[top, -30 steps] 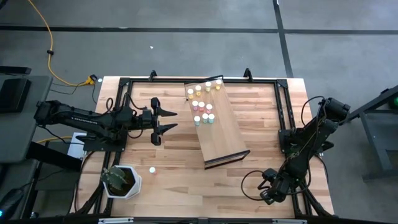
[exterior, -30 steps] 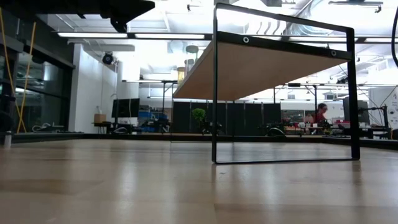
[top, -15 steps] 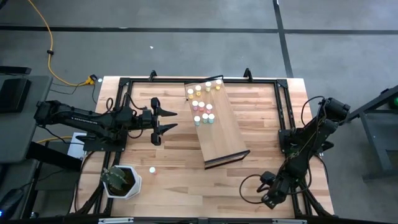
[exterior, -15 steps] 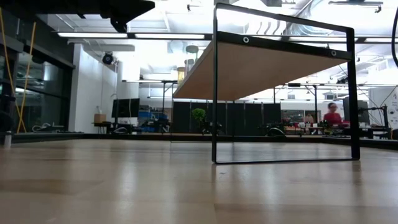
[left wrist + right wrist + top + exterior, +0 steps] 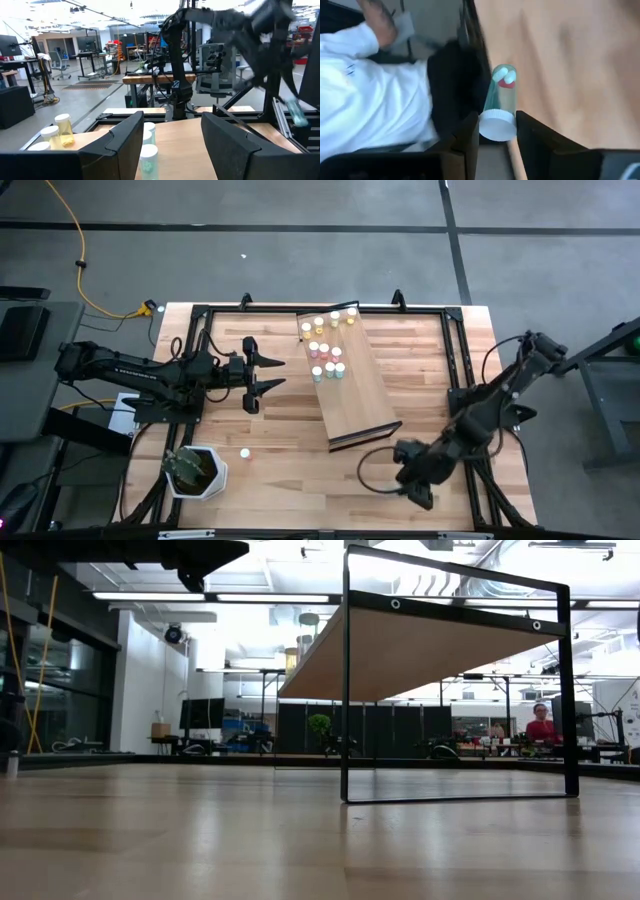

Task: Pick and place medicine bottles onto shelf by color
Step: Put the blue pill bottle on the shelf aligned with the other blue pill bottles

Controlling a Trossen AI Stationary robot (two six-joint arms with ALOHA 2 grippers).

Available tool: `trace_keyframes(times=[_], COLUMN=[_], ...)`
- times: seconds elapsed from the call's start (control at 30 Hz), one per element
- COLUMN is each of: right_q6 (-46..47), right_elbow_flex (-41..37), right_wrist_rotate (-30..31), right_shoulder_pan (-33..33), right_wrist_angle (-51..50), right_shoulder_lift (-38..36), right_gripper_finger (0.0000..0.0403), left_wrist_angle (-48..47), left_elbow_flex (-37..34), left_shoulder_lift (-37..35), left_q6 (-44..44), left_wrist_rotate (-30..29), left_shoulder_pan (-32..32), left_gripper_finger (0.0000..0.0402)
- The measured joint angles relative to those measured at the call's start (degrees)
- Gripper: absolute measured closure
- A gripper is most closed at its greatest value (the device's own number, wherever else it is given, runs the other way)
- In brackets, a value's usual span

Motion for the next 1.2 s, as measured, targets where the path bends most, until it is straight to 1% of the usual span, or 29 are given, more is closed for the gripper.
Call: trace_keyframes(times=[0.2,0.3,0.37,0.47,0.53,0.63,0.7,0.83,0.93,1.0,1.13,1.2], right_q6=[-22.28,-29.76,-32.8,-35.43,-36.84,-38.89,-40.52,-43.79,-45.82,-46.31,-46.48,-46.31], right_elbow_flex=[16.45,22.37,25.02,26.91,27.64,28.73,29.25,29.66,29.68,29.68,29.68,29.68], right_wrist_rotate=[12.99,18.19,19.44,19.19,17.33,14.63,13.93,11.07,8.38,7.89,6.21,5.23], right_shoulder_pan=[-6.15,-10.11,-13.48,-19.38,-23.58,-28.76,-31.23,-34.09,-34.64,-34.6,-34.5,-34.51], right_wrist_angle=[-16.28,-22.29,-25.14,-28.04,-29.58,-32.78,-34.98,-36.93,-36.77,-36.53,-35.6,-34.89], right_shoulder_lift=[0.07,0.07,0.07,0.12,0.7,2.87,4.89,8.6,10.5,11.38,11.85,11.84], right_gripper_finger=[0.0301,0.0301,0.0301,0.0301,0.0301,0.0301,0.0301,0.0301,0.0301,0.0301,0.0301,0.0301], left_wrist_angle=[-0.19,-0.19,-0.15,0.11,0.95,3.66,5.45,6.89,6.61,6.69,6.4,6.26], left_elbow_flex=[0.0,0.0,0.0,0.0,0.0,0.0,0.02,0.13,1.52,3.37,7.71,10.39], left_shoulder_lift=[0.0,0.0,0.0,0.0,0.0,-0.02,-0.02,0.26,1.82,3.69,9.57,13.14], left_q6=[-0.03,-0.01,-0.01,-0.01,-0.01,-0.06,-0.9,-1.5,-1.5,-0.97,1.7,3.23], left_wrist_rotate=[0.13,0.13,0.13,0.12,-0.1,-2.72,-4.39,-4.79,-4.79,-4.79,-5.01,-7.13], left_shoulder_pan=[0.0,0.0,0.0,0.0,-0.02,-0.04,-0.07,-0.49,-2.23,-3.84,-7.62,-9.28], left_gripper_finger=[0.0211,0.0211,0.0211,0.0211,0.0211,0.0211,0.0211,0.0221,0.0243,0.0266,0.0325,0.0362])
